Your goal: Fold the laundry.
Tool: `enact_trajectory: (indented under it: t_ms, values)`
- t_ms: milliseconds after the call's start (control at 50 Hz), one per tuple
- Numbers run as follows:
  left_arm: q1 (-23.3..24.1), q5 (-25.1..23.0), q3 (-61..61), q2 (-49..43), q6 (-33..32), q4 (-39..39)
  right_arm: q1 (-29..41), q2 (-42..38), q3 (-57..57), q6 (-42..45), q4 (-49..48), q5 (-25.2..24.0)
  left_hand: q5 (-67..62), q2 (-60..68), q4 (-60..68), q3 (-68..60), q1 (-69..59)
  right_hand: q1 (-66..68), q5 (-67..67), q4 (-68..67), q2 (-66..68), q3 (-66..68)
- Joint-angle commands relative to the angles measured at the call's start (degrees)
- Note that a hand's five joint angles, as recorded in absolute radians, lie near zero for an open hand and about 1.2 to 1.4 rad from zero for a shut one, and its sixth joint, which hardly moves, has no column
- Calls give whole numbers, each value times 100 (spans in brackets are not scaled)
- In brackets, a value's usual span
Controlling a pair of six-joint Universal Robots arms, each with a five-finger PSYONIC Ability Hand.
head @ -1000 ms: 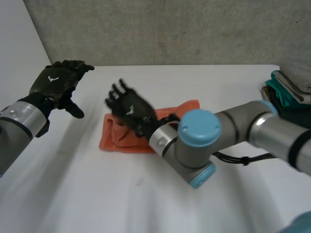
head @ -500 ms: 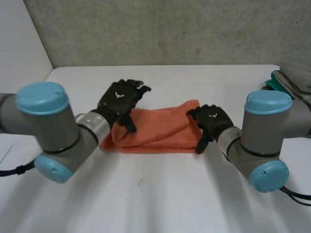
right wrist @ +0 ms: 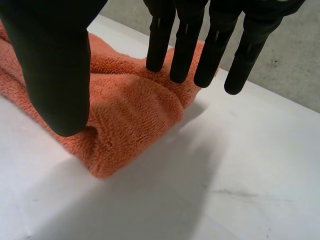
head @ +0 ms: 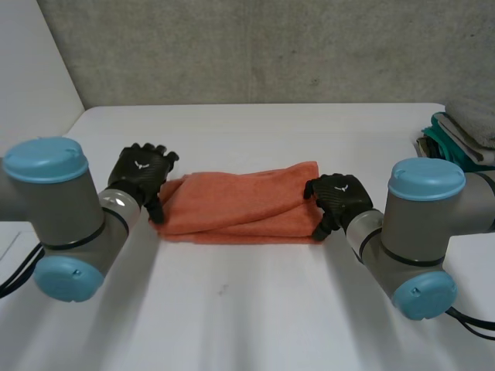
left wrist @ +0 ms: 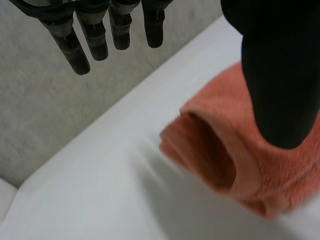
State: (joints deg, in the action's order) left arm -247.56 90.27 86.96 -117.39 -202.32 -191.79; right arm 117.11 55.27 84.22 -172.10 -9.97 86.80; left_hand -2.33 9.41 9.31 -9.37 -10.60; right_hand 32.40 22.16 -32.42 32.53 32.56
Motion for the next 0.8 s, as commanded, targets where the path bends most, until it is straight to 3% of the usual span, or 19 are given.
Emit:
enact_trajectory:
  t_ms: [20, 180, 400, 440, 480, 500, 640, 800]
  values:
    - [50, -88, 365, 585, 123, -192, 66, 212, 164, -122, 47, 258, 233, 59, 69, -63, 60, 905, 929, -903, 893, 889]
    - [33, -255, 559, 840, 132, -245, 92, 239, 244, -104, 126, 171, 233, 59, 69, -63, 60, 922, 946, -921, 910, 906]
    - [85, -317, 708, 840, 219, -280, 189, -376, -90, -78, -119, 153, 233, 59, 69, -63, 60, 1089, 1113, -1088, 1077, 1073]
    - [85, -335, 743, 840, 246, -333, 189, -464, -152, -69, -233, 188, 233, 59, 69, -63, 60, 2329, 2353, -2327, 2316, 2313]
    - [85, -335, 761, 849, 263, -359, 171, -464, -152, -69, -321, 223, 233, 59, 69, -63, 60, 4544, 4568, -4542, 4531, 4528]
    - [85, -335, 778, 858, 281, -385, 137, -447, -126, -60, -391, 302, 233, 59, 69, -63, 60, 4758, 4782, -4756, 4745, 4742]
    - [68, -343, 787, 910, 351, -421, -197, 352, 533, 203, -515, 478, 233, 59, 69, -63, 60, 4760, 4784, -4758, 4747, 4744]
    - [33, -343, 840, 1086, 448, -394, -1041, 1214, 1210, 1468, -410, -75, 233, 59, 69, -63, 60, 4760, 4784, -4758, 4747, 4744]
